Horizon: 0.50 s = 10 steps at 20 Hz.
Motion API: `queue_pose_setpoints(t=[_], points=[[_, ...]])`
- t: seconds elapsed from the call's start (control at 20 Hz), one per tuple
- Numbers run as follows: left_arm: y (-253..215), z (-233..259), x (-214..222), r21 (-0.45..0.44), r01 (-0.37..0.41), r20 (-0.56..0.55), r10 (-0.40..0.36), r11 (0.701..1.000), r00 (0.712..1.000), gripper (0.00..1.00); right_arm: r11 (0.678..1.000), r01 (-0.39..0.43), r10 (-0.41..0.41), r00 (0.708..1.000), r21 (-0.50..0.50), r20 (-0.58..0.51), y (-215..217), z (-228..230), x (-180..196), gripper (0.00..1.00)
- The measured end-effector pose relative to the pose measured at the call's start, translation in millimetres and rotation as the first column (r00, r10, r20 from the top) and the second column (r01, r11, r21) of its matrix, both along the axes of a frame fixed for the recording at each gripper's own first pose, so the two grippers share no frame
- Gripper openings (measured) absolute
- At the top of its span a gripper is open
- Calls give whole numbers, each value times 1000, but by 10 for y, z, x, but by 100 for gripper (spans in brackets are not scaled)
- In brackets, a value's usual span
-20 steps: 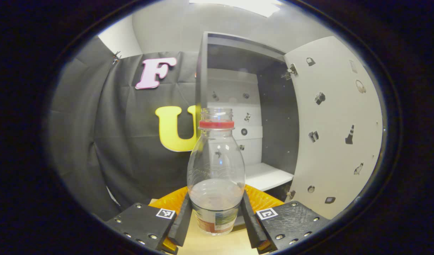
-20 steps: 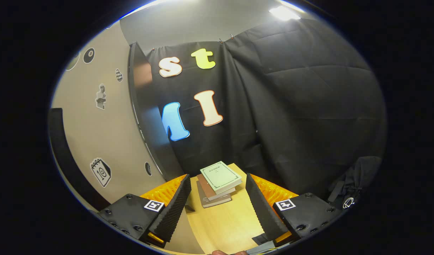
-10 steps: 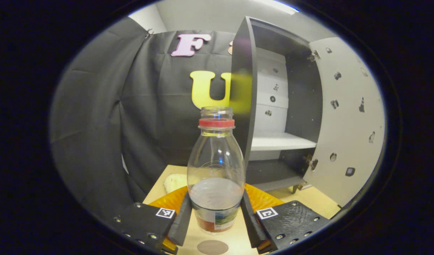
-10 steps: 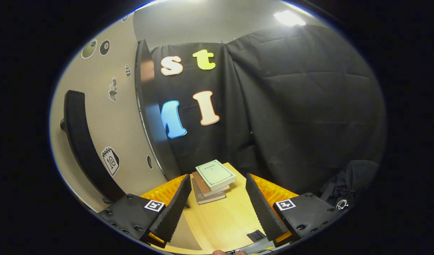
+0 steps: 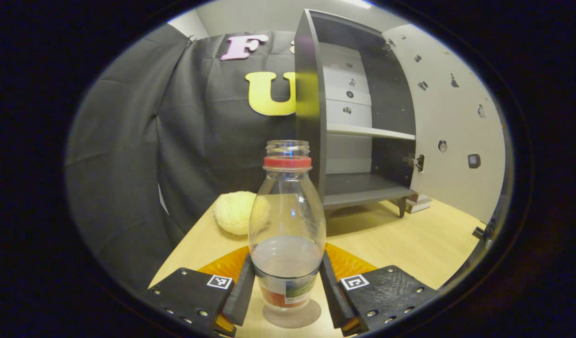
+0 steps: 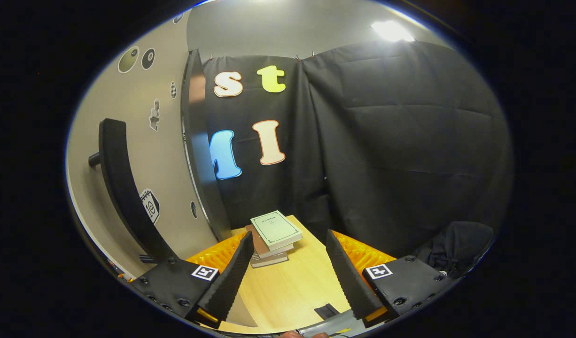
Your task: Open the cabinet door with the right hand, grasp the bottle in the cabinet with the left hand and place it on the coaster, then close the cabinet door with the right hand.
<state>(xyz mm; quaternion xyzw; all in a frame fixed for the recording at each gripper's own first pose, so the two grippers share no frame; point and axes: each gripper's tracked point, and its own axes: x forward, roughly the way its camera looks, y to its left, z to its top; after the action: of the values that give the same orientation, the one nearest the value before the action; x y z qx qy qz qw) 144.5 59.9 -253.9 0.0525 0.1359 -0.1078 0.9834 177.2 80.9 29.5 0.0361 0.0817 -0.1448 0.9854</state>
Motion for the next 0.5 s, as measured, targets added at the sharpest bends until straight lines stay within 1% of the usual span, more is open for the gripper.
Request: queue_pose_setpoints(t=[0.05, 0.1, 0.15, 0.2, 0.25, 0.3, 0.35, 0.4, 0.5], points=[[-2, -61, -17, 0, 0, 1, 0, 1000, 1000, 68, 1000, -1, 1, 1000, 8, -2, 11, -10, -15, 98], [1, -113, -27, -4, -4, -3, 4, 1000, 1000, 70, 1000, 1, -1, 1000, 21, -2, 11, -16, -28, 92], [19, -168, -51, -15, -10, -13, 10, 1000, 1000, 69, 999, 7, -7, 1000, 32, -4, -5, -38, -41, 98], [19, -191, -71, -30, -15, -12, 14, 999, 1000, 70, 999, 25, -25, 1000, 33, -6, -47, -46, -63, 98], [13, -201, -85, -36, -15, -3, 15, 999, 1000, 66, 999, 40, -40, 999, 27, -5, -100, -47, -83, 98], [14, -232, -88, -28, -13, 2, 13, 1000, 1000, 66, 999, 48, -48, 999, 24, -6, -119, -39, -94, 98], [10, -280, -88, -16, -10, 1, 10, 1000, 1000, 69, 998, 50, -50, 999, 24, -10, -119, -49, -96, 98], [13, -316, -99, -9, -9, -2, 9, 1000, 1000, 68, 998, 54, -53, 998, 27, -13, -129, -45, -96, 98], [0, -381, -134, -19, -7, -14, 7, 1000, 1000, 69, 998, 55, -55, 998, 36, -8, -117, -9, -78, 98]])
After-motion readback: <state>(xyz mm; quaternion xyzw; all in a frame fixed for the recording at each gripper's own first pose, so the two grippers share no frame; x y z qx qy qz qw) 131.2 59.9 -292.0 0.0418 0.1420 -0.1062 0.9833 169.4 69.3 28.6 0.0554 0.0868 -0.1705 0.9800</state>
